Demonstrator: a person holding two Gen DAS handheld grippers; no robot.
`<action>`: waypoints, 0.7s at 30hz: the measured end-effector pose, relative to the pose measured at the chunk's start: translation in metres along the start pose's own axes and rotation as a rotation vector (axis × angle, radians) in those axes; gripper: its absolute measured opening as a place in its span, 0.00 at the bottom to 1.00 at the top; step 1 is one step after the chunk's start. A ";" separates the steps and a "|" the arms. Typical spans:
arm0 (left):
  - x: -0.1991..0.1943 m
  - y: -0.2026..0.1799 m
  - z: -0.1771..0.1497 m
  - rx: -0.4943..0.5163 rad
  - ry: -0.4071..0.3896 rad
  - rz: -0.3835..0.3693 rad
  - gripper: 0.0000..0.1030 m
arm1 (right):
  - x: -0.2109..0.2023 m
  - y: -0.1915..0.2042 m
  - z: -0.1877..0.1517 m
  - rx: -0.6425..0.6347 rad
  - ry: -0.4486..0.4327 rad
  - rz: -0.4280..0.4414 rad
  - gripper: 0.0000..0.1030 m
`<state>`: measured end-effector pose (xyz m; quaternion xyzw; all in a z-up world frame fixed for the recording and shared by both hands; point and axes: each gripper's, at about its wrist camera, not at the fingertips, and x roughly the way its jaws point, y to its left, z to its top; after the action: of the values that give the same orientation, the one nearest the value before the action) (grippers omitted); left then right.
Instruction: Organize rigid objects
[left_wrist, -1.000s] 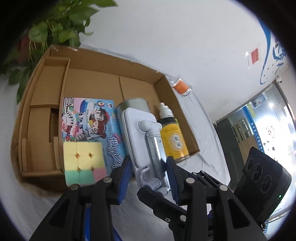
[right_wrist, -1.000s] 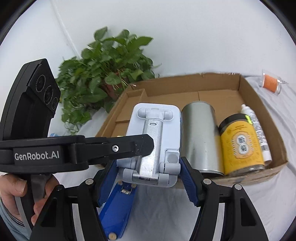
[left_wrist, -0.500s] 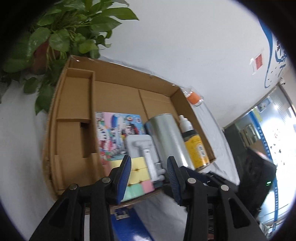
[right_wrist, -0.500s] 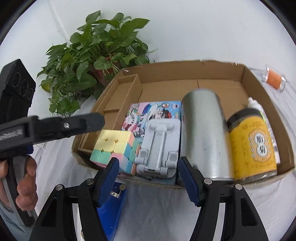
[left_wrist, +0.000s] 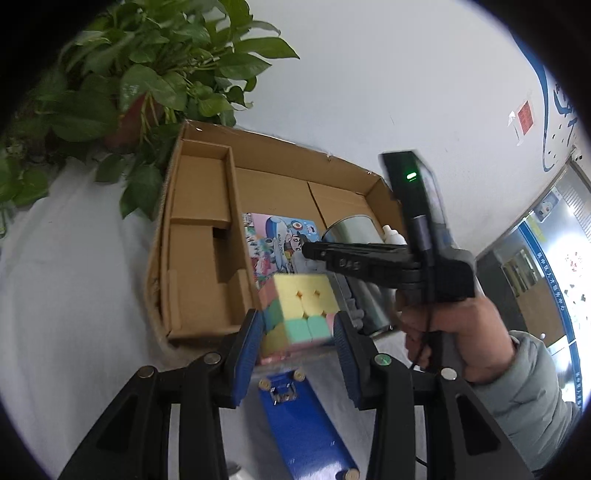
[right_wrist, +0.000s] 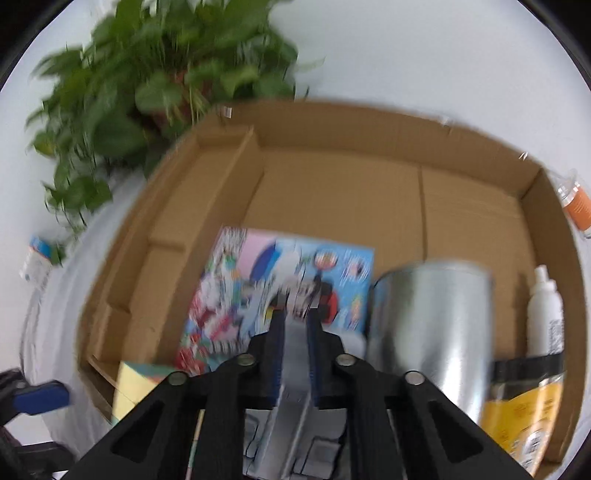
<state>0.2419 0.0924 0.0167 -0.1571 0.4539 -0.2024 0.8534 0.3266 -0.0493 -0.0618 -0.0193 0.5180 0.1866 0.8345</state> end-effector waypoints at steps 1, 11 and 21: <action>-0.006 -0.001 -0.007 0.003 -0.009 0.012 0.48 | 0.000 0.003 -0.003 -0.016 -0.015 -0.013 0.08; -0.005 0.019 -0.077 -0.155 0.102 -0.069 0.62 | -0.155 -0.003 -0.109 -0.024 -0.391 0.039 0.70; 0.034 -0.042 -0.093 -0.106 0.246 -0.184 0.47 | -0.185 0.009 -0.241 -0.113 -0.346 0.261 0.64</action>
<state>0.1730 0.0319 -0.0384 -0.2168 0.5487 -0.2733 0.7598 0.0436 -0.1491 -0.0106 0.0336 0.3538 0.3224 0.8773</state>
